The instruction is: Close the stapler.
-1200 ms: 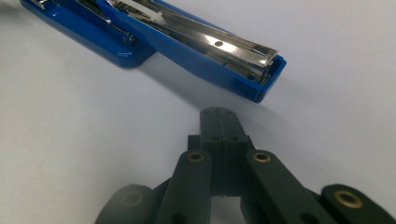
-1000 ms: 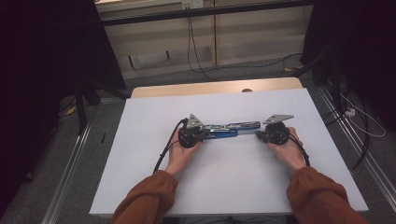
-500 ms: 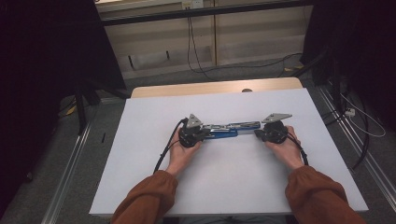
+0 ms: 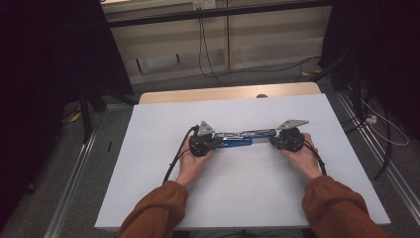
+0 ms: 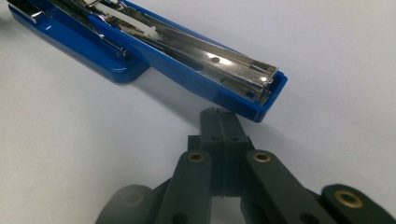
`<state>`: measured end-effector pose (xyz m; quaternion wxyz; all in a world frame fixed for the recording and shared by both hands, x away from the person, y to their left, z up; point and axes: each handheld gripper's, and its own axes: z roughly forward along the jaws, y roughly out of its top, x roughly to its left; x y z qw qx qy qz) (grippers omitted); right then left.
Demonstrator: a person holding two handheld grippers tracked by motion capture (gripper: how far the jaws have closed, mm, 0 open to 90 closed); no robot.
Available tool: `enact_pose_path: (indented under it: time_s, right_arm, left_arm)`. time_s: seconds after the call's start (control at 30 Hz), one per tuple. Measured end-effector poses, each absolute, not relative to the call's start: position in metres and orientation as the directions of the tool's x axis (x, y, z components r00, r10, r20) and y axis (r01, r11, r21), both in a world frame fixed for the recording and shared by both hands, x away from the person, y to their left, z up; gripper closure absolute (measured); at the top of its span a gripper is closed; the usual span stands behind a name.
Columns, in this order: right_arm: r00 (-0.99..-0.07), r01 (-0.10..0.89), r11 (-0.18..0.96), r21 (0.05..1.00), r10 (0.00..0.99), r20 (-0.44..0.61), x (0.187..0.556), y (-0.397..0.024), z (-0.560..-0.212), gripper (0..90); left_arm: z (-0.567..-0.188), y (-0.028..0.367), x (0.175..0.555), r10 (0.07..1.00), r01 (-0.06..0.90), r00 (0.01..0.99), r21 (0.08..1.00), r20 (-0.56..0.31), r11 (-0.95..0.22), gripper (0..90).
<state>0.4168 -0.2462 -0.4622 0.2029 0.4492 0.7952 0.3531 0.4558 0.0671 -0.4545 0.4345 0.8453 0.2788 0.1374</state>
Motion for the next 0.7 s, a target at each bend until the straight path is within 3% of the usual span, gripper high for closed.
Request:
enact_pose_path:
  time_s: [0.7]
  right_arm:
    - [-0.509,0.567,0.329,0.755,0.861,0.007,0.417,-0.2481,-0.4605,90.0]
  left_arm:
    - [-0.4545,0.0655,0.4542,0.594,0.347,0.804,0.812,0.0,-0.47,90.0]
